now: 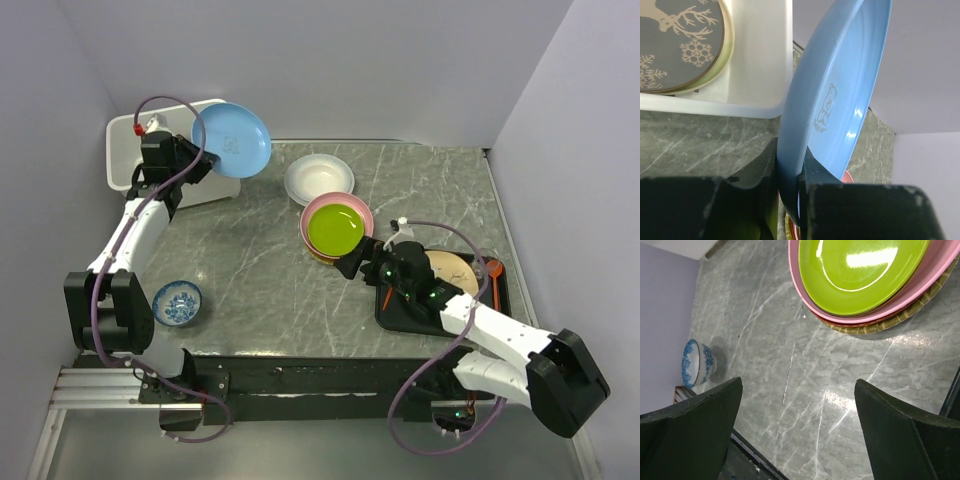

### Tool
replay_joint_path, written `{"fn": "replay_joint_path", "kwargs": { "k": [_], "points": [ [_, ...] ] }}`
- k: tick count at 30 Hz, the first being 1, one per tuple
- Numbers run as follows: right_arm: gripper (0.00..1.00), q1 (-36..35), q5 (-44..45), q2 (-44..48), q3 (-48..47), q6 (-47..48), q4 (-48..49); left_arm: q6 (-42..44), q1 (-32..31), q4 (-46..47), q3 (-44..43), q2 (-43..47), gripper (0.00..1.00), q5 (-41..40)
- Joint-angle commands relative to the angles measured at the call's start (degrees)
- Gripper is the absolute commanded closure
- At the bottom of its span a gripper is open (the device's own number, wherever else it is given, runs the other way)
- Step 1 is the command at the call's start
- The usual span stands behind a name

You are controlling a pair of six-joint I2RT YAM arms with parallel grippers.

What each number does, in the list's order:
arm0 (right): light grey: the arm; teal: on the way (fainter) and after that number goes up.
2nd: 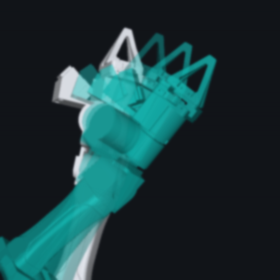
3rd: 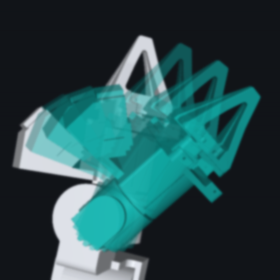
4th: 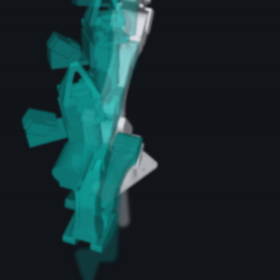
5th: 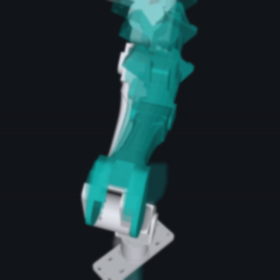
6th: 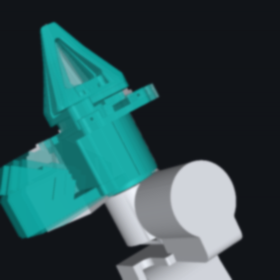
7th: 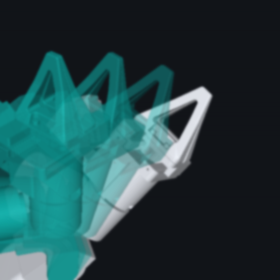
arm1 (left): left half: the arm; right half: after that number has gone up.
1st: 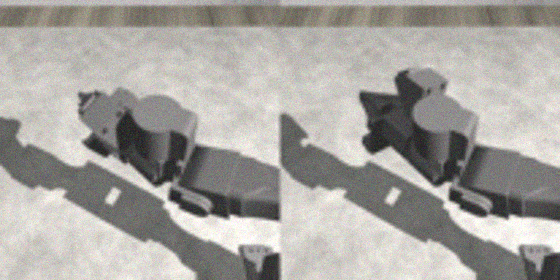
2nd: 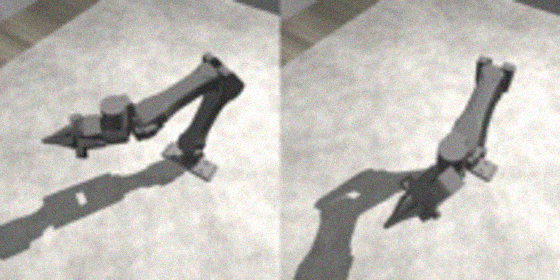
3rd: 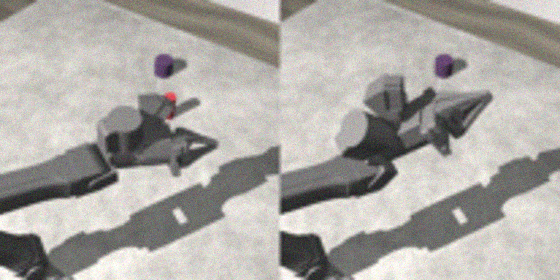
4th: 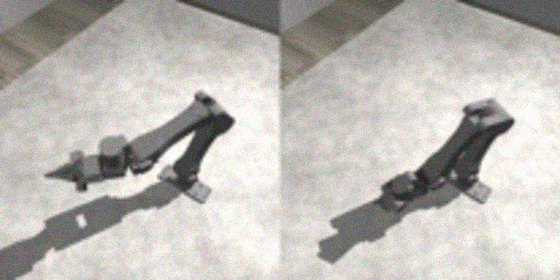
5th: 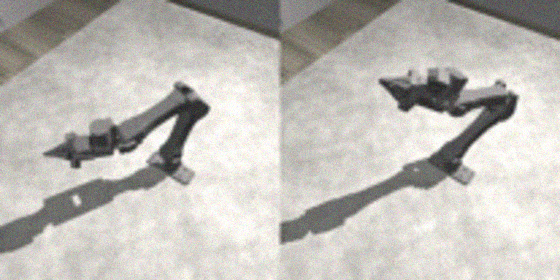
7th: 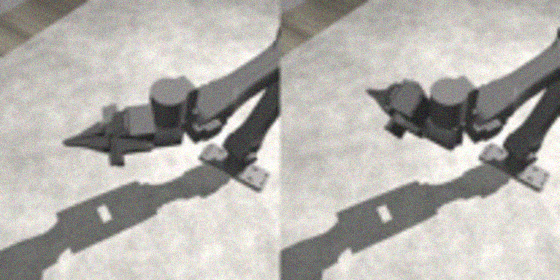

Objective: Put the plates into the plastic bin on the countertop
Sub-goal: Place the plate in the plastic bin.

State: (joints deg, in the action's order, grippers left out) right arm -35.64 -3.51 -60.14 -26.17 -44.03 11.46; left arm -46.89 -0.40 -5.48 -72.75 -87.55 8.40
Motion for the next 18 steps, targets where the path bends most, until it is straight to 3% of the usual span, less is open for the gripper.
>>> {"fn": "replay_joint_path", "kwargs": {
  "k": [1, 10, 18],
  "points": [
    [0.00, -0.31, -0.27, -2.52, -3.96, 1.58, 1.98, -1.53, 2.16, 0.99, -3.18, 0.98, 0.99, -1.72],
    [0.00, -0.66, -4.14, -9.64, -7.66, 1.93, 4.53, -2.50, 4.88, -2.78, -5.21, 1.24, 0.99, -6.46],
    [0.00, -0.84, -4.40, -8.42, -6.43, 2.19, 4.01, -2.50, 7.34, -6.39, -9.16, -2.10, 0.99, -8.94]
  ]
}}
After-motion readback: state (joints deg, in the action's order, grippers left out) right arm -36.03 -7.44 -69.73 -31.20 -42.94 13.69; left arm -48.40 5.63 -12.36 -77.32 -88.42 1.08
